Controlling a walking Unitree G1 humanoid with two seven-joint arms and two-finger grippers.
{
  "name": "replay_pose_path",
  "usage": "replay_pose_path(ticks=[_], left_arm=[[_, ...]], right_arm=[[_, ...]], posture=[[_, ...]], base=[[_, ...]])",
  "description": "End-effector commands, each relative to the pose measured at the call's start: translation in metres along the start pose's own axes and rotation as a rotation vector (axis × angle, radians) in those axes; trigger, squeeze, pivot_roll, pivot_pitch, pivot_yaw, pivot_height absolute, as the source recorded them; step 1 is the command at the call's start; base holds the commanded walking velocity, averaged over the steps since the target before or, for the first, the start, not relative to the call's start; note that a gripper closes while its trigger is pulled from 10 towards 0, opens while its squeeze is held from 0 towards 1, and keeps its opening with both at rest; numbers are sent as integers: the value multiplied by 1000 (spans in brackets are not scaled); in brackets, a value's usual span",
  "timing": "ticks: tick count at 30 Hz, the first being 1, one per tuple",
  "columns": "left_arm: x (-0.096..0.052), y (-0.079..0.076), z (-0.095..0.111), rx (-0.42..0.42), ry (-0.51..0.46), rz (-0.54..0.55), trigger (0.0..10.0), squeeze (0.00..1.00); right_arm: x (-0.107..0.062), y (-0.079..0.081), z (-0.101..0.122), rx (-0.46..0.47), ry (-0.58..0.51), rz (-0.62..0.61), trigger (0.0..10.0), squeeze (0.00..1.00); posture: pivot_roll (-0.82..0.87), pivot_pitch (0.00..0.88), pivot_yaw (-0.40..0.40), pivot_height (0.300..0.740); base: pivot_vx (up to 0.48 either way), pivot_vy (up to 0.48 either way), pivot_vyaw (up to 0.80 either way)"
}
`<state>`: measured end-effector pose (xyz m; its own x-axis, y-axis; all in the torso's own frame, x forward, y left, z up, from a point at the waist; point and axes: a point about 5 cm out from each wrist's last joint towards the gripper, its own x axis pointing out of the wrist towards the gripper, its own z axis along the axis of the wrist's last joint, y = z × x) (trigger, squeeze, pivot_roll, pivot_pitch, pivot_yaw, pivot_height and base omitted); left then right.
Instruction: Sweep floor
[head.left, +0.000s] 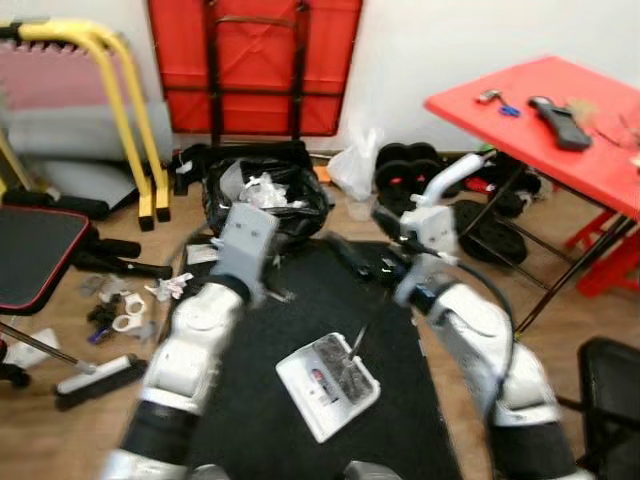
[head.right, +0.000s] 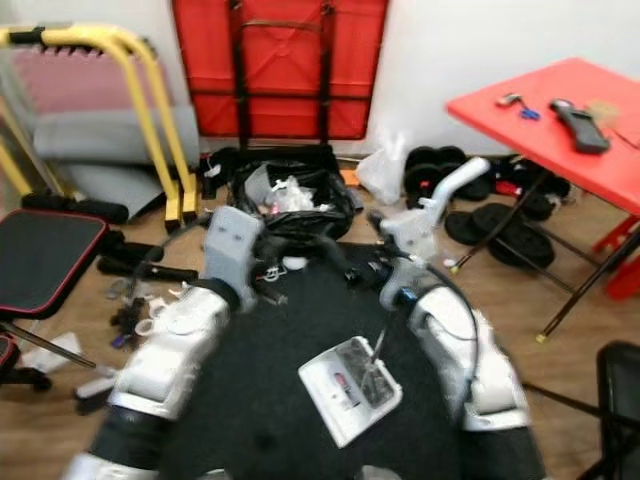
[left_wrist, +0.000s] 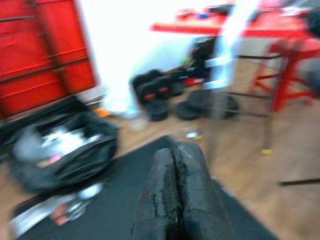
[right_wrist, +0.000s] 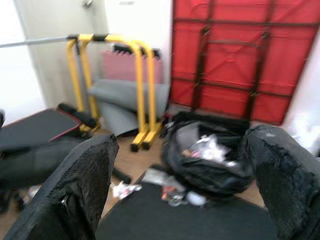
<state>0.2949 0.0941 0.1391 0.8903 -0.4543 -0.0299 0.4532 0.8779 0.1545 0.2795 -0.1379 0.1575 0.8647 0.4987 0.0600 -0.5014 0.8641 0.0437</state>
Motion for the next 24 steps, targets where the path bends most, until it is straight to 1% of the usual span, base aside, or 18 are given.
replay_pose_path(ticks=[1, 14, 17, 19, 24], left_arm=[[-2, 7, 1, 24, 4, 23, 10000, 0], [-2, 8, 1, 23, 4, 26, 10000, 0], [-1, 8, 1, 24, 7, 30, 10000, 0], [-1, 10, 1, 10, 3, 50, 10000, 0], [-1, 11, 1, 16, 7, 61, 10000, 0]], right_arm=[[2, 2, 1, 8, -5, 7, 10000, 0], [3, 1, 1, 12, -5, -2, 10000, 0], [3, 1, 1, 13, -4, -2, 10000, 0], [3, 1, 1, 13, -3, -3, 10000, 0], [4, 1, 1, 13, -2, -2, 10000, 0]], posture=[[-166, 43, -136, 740], [-168, 45, -137, 740], [-167, 45, -138, 740], [-166, 44, -139, 740], [-163, 41, -141, 740]], base=[[0, -319, 0], [0, -302, 0], [0, 0, 0], [0, 0, 0], [0, 0, 0]])
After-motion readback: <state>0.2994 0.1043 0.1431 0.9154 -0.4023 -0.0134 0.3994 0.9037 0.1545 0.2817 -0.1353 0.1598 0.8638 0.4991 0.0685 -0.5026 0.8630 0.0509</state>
